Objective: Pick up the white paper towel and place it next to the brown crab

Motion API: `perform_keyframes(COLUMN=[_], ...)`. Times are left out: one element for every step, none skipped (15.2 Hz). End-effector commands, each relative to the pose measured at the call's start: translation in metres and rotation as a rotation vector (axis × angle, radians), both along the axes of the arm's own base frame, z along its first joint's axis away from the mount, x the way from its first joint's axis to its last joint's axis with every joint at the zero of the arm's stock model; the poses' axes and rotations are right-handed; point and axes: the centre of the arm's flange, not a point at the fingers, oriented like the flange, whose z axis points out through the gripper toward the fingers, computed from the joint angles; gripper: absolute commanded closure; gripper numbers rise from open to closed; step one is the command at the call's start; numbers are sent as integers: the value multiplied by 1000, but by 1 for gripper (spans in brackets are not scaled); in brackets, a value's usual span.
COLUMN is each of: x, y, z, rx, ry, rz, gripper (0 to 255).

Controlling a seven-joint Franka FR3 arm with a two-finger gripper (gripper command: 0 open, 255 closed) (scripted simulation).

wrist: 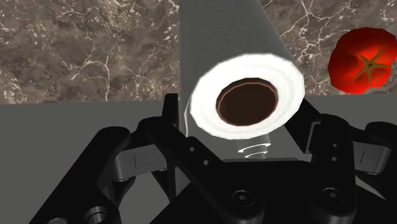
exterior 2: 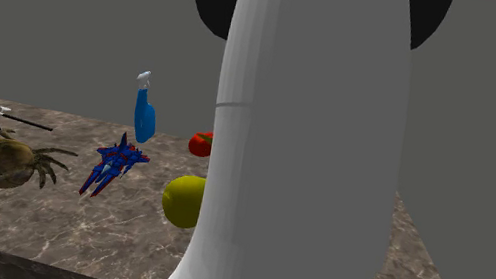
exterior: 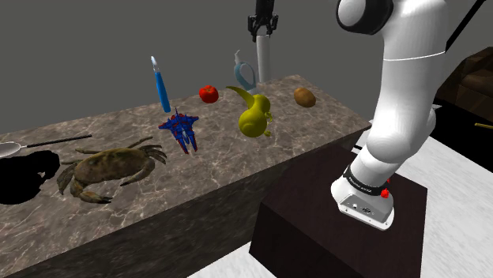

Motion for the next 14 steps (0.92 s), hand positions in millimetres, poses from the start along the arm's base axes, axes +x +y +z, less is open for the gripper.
perform_keyframes(x=[0,0,0,0,0,0,0,0,-1,-3,-5,-7,-10,-12], y=[1,1,1,1,1,1,1,1,1,14,27,40,53,66], z=[12,17,23,28,33,38,44,49,50,50,50,50,50,50], rx=[0,0,0,0,0,0,0,0,0,0,0,0,0,0], ry=[0,0,0,0,0,0,0,0,0,0,0,0,0,0], rz=[0,0,0,0,0,0,0,0,0,0,0,0,0,0], gripper=[255,255,255,255,255,255,255,255,255,255,255,255,255,255])
